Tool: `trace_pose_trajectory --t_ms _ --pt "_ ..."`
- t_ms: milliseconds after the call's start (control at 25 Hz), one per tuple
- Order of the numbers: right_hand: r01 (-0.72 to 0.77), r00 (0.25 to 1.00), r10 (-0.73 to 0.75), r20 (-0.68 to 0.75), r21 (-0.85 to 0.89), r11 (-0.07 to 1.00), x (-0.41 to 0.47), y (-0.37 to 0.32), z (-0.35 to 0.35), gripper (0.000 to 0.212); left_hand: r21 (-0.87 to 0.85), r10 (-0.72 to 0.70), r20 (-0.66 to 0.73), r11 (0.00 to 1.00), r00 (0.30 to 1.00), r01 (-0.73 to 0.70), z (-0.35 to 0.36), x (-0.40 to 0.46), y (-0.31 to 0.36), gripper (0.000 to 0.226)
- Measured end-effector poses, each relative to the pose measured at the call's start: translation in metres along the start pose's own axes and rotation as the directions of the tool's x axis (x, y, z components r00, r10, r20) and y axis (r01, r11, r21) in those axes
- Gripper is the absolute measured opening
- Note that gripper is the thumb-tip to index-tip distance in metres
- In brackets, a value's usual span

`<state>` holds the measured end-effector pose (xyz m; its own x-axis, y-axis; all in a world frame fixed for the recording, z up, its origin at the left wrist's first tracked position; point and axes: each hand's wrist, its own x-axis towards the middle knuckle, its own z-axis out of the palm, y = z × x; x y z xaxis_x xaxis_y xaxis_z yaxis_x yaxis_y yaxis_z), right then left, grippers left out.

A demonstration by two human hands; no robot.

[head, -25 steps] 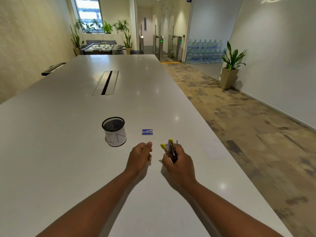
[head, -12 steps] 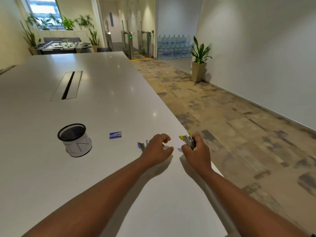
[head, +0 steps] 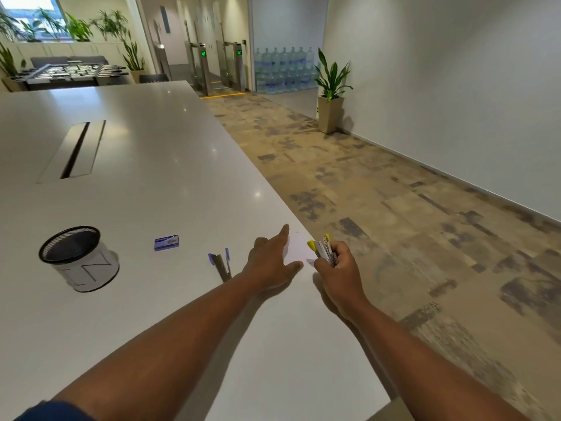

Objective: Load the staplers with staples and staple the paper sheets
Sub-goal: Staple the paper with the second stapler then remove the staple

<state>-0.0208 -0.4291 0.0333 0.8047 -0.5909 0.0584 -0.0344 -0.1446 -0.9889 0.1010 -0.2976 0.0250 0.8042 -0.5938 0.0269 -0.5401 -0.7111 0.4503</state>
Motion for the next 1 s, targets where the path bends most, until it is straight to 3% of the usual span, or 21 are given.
trace_pose_trajectory --t_ms 200,320,440,640,800,920,1000 --pt "0.009 1.0 -0.008 -0.012 0.036 0.999 0.002 -0.001 0.002 0.017 -0.059 0.011 -0.098 0.998 0.995 -0.017 -0.001 -0.005 0.002 0.086" --pt "-0.017 1.0 0.018 -0.011 0.094 0.995 0.006 -0.008 0.009 0.022 -0.251 -0.05 -0.221 0.968 0.974 -0.007 -0.017 -0.017 0.002 0.071" --pt "-0.064 0.998 0.064 0.008 0.153 0.986 0.009 -0.023 0.027 0.02 -0.4 -0.117 -0.233 0.916 0.965 0.015 -0.051 -0.034 -0.007 0.058" --pt "-0.19 0.972 0.127 0.198 0.347 0.918 0.001 -0.056 0.076 0.019 -0.643 -0.167 -0.213 0.766 0.963 -0.01 -0.107 -0.072 -0.033 0.03" --pt "-0.24 0.933 0.114 0.342 0.354 0.904 -0.01 -0.081 0.108 0.03 -0.609 -0.141 -0.225 0.793 0.964 -0.026 -0.133 -0.108 -0.057 0.036" --pt "-0.223 0.896 0.072 0.438 0.305 0.926 -0.017 -0.093 0.13 0.018 -0.583 -0.136 -0.231 0.812 0.963 -0.025 -0.147 -0.129 -0.075 0.044" --pt "-0.193 0.877 0.042 0.479 0.27 0.943 -0.022 -0.097 0.142 0.017 -0.636 -0.169 -0.223 0.772 0.96 -0.012 -0.155 -0.14 -0.084 0.057"
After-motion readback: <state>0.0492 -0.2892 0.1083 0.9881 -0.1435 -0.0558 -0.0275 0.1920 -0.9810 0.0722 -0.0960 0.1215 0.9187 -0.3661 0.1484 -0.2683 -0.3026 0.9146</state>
